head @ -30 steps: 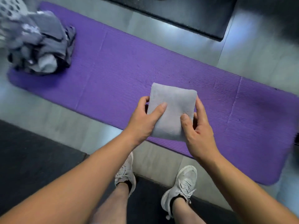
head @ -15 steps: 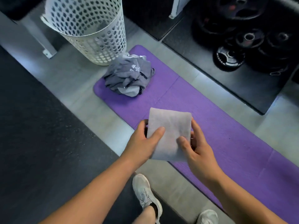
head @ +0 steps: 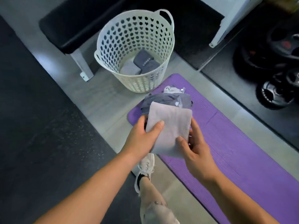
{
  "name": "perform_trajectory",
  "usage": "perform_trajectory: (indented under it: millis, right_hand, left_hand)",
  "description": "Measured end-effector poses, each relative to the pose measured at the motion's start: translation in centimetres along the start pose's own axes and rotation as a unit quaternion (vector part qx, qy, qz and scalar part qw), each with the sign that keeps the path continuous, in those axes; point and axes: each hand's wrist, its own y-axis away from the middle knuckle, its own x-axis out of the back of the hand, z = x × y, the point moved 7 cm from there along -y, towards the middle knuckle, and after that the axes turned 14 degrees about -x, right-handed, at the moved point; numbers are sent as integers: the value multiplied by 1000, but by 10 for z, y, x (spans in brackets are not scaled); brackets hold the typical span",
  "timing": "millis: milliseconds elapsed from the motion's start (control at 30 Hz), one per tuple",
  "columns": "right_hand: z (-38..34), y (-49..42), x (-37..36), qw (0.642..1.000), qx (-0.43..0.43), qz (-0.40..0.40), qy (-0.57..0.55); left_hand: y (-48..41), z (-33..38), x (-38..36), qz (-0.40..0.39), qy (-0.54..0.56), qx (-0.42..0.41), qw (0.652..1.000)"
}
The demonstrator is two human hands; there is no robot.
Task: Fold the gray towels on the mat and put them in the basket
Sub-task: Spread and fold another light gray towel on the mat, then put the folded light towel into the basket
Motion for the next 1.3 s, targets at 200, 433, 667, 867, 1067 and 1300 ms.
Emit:
perform_trajectory:
  millis: [200,433,667,867,1067,1300]
  right_hand:
    - [-59,-107,-61,999,-28,16,3]
    - [-111,-222,-103,998,-49,37,17]
    - [-148,-340,-139,992,-67,86,70]
    - [-137,-432,-170,975,-137,128,119]
    - [-79,-493,-198,967,-212,130,62]
    - [-25,-547,-208,953,-277,79,90]
  left_hand:
    - [-129,1,64,-24,23,3,999]
    - [-266,1,110,-64,-6,-17,998]
    - [-409,-15,137,-153,-74,-12,985]
    - [-510,-59,147,-222,-137,12,965]
    - [-564,-126,121,-289,-229,36,929]
    - [-599,-197,95,-307,-241,95,916]
